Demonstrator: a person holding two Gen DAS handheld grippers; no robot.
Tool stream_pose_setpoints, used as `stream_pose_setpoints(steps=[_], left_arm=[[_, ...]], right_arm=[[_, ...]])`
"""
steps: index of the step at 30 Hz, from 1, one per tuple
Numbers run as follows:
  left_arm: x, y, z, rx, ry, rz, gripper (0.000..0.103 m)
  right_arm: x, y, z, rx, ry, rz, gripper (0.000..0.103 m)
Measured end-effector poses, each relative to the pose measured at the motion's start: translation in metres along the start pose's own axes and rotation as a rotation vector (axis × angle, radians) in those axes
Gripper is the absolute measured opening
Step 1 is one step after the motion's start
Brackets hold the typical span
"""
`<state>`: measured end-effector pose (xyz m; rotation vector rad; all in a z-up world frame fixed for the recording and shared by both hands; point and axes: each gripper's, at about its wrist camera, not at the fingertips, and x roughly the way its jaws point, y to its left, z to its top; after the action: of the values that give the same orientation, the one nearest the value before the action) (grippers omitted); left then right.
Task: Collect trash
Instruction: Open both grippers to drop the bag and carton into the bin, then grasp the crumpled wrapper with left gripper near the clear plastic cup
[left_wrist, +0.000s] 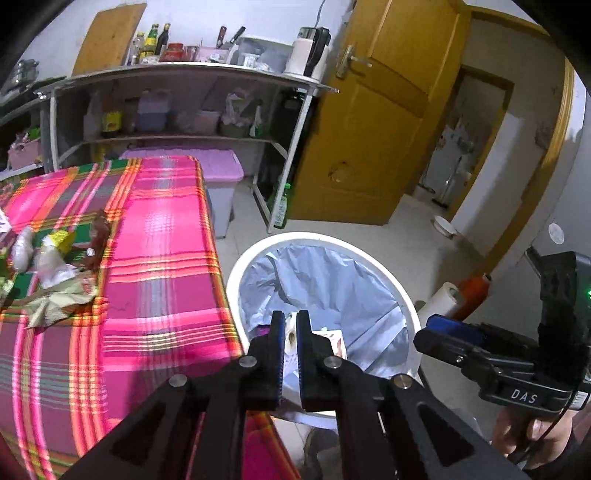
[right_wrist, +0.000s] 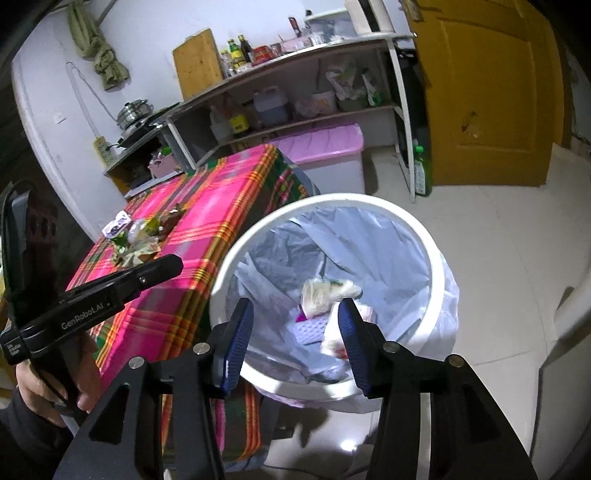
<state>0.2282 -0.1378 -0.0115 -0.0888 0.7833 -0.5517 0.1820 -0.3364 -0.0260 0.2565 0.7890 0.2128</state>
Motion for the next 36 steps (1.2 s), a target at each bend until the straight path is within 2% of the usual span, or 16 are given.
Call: stream_pose_setpoints(steps=[7,16,29,36], left_arm=[[-0.043,0.007,-0.005,0.004,-0.076,0.047,0.005],[-0.092,0.025,-0.024,-0.019,-0.125,0.122,0.005],[-0.126,0.061,-0.045,-0.076,-0.146,0.201,0.005],[-0.135,0.08,-0.042,-0.103,-0.153,0.247,0.007]], right_arm=[[-0.019,0.03,0.001,-0.061,-0.047,0.03,0.049],[-0.021,0.072,-0.003,-0.146,-0.045,0.071,0.049],[-0.006,0.111,-0.007,-0.22,-0.011,0.156,0.049],[0.005,0.128,-0.002,-0.255,0.007,0.173,0.049]])
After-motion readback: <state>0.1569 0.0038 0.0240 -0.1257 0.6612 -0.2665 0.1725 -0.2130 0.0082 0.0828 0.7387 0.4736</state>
